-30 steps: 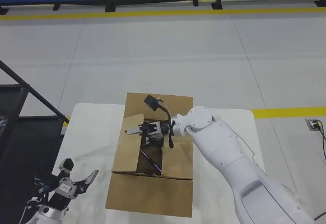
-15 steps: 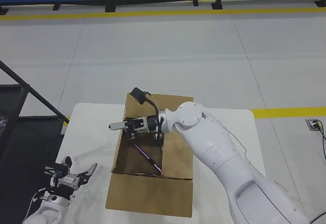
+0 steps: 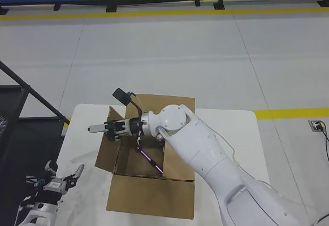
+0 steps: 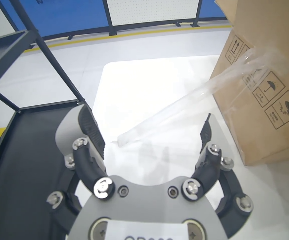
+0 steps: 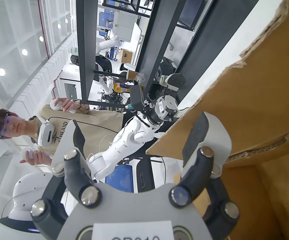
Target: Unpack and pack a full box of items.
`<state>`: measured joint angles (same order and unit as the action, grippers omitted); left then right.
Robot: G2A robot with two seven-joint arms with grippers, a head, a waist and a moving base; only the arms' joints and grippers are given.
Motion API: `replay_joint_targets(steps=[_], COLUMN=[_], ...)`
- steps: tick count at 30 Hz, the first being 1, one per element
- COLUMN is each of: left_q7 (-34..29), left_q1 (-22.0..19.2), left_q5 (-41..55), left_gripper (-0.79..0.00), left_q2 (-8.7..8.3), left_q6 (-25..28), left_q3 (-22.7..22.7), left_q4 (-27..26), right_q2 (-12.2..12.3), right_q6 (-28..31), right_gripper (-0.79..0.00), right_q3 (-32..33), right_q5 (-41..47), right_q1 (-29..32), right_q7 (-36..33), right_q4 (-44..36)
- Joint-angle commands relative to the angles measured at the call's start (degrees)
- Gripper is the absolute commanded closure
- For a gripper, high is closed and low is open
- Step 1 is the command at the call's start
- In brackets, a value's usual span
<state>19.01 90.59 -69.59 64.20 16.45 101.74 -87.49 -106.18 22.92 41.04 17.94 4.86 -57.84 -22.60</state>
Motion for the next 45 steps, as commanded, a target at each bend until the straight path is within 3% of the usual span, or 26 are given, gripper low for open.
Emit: replay_joint_targets(steps=[1, 10, 18, 23, 36, 45], left_q7=[2.86, 10.41, 11.28, 8.58, -2.59, -6.42], left_q1=[2.63, 10.64, 12.85, 10.55, 0.16, -4.19], left_q5=[1.32, 3.7, 2.97, 2.8, 1.74, -0.03], left_gripper=[-0.785, -0.785, -0.785, -0.785, -0.785, -0.785], left_q2=[0.04, 0.32, 0.59, 0.64, 0.71, 0.6], left_q6=[0.93, 3.66, 4.3, 5.27, 3.61, 3.72], left_q3=[1.39, 5.47, 6.03, 4.63, 0.12, -1.59], left_q4=[-1.33, -5.94, -9.06, -9.28, -6.2, -1.32], right_q2=[-0.86, -4.84, -7.71, -8.71, -8.72, -6.53], right_q6=[0.06, -0.39, -2.81, -3.21, 0.96, 17.3], right_gripper=[-0.785, -0.785, -0.785, -0.785, -0.785, -0.785], right_q3=[-0.4, -4.13, -6.08, -6.51, -5.01, 0.3], right_q5=[-0.44, -7.08, -11.26, -12.92, -12.78, -6.07], right_q1=[-0.1, 0.37, 1.32, 2.07, 2.57, 0.38], right_q7=[3.13, 15.82, 22.23, 24.38, 20.74, 11.24], right_q4=[0.92, 4.14, 7.85, 8.98, 8.95, 8.56])
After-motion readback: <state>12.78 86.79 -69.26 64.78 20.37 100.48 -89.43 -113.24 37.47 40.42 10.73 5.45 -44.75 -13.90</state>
